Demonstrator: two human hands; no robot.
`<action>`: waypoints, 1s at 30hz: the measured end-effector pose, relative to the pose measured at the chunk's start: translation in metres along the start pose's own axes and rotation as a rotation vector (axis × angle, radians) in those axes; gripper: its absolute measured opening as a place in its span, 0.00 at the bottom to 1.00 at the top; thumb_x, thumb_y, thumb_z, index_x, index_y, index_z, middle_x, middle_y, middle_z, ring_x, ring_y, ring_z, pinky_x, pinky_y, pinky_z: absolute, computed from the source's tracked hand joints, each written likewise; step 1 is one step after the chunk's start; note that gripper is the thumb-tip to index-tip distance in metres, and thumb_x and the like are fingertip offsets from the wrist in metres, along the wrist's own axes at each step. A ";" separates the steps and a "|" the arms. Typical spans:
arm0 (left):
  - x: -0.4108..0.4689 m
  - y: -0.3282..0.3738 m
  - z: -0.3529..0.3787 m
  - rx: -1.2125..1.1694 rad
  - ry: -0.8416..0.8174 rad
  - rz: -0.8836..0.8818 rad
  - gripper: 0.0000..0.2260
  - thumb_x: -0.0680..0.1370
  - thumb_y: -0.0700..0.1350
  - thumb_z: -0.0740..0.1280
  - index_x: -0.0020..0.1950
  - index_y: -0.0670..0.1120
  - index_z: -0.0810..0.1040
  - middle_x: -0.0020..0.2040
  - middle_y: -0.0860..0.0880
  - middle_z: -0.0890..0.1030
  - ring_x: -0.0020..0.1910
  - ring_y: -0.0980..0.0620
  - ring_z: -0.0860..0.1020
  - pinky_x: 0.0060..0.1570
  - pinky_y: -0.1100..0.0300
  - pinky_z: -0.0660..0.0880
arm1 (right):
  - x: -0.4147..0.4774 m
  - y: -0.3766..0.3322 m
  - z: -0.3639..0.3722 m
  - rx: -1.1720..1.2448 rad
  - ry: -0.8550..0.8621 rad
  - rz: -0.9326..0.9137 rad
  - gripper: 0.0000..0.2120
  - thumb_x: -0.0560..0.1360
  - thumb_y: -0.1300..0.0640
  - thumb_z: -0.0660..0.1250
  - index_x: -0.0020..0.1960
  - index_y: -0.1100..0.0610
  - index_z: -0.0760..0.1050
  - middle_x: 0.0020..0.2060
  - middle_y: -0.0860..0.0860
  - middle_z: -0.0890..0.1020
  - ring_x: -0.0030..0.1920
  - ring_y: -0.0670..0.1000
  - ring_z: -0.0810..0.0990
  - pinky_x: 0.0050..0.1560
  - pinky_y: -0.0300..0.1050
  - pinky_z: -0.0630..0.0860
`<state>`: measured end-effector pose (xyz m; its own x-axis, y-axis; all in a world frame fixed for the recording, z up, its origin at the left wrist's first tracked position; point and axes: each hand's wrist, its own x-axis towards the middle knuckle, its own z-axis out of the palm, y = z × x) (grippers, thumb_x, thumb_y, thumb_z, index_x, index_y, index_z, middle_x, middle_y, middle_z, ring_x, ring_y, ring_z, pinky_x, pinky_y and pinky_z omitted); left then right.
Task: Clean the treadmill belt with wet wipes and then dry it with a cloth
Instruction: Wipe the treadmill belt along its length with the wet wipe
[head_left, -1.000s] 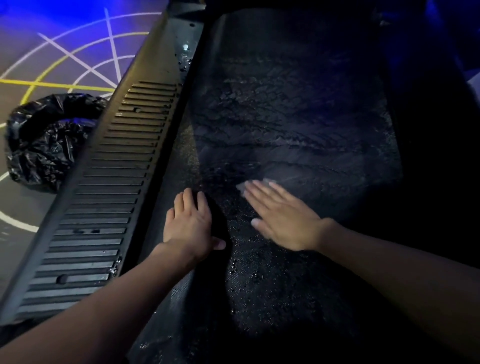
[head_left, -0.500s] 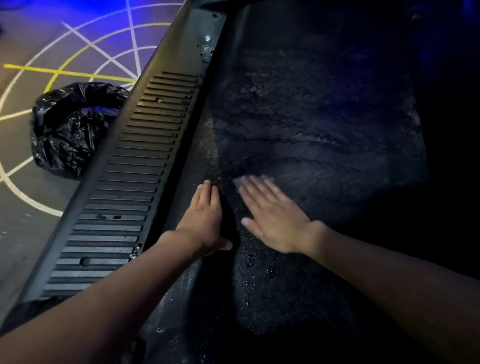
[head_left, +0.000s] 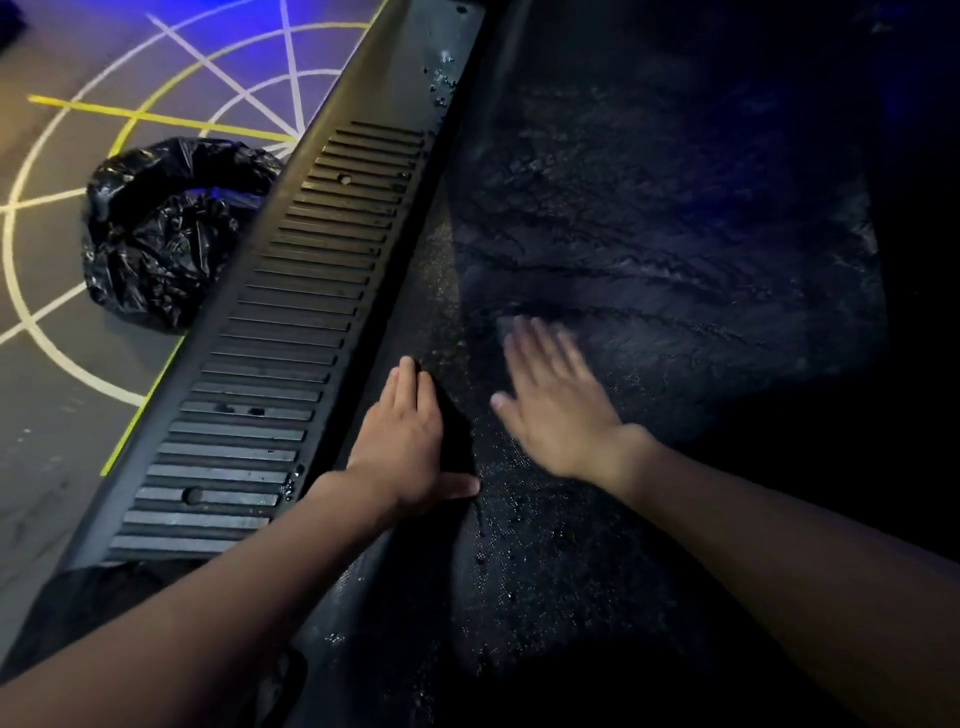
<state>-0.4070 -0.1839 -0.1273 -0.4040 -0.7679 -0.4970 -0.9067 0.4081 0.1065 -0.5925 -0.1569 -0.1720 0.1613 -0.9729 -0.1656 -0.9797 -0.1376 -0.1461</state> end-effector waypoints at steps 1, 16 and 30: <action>-0.001 -0.003 0.000 -0.022 -0.048 0.026 0.61 0.65 0.64 0.75 0.77 0.35 0.38 0.77 0.35 0.35 0.77 0.39 0.37 0.76 0.54 0.41 | -0.004 -0.007 0.003 -0.011 -0.006 -0.121 0.33 0.82 0.42 0.35 0.80 0.61 0.38 0.79 0.57 0.39 0.79 0.55 0.35 0.78 0.53 0.34; -0.019 -0.009 0.008 -0.019 0.102 -0.068 0.48 0.64 0.63 0.76 0.72 0.38 0.58 0.78 0.40 0.50 0.77 0.43 0.51 0.75 0.55 0.55 | 0.024 -0.014 -0.001 -0.028 0.015 0.064 0.35 0.80 0.41 0.33 0.80 0.61 0.39 0.80 0.58 0.41 0.79 0.55 0.38 0.78 0.55 0.36; -0.023 -0.010 0.013 -0.201 0.145 -0.045 0.48 0.66 0.55 0.78 0.75 0.36 0.55 0.79 0.40 0.46 0.79 0.45 0.46 0.76 0.58 0.48 | 0.055 -0.039 -0.004 -0.050 -0.029 -0.173 0.30 0.84 0.45 0.41 0.81 0.59 0.42 0.81 0.54 0.42 0.80 0.51 0.39 0.78 0.53 0.38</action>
<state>-0.3868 -0.1636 -0.1280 -0.3629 -0.8518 -0.3779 -0.9241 0.2767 0.2637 -0.5453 -0.2060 -0.1717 0.3303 -0.9283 -0.1705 -0.9417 -0.3120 -0.1258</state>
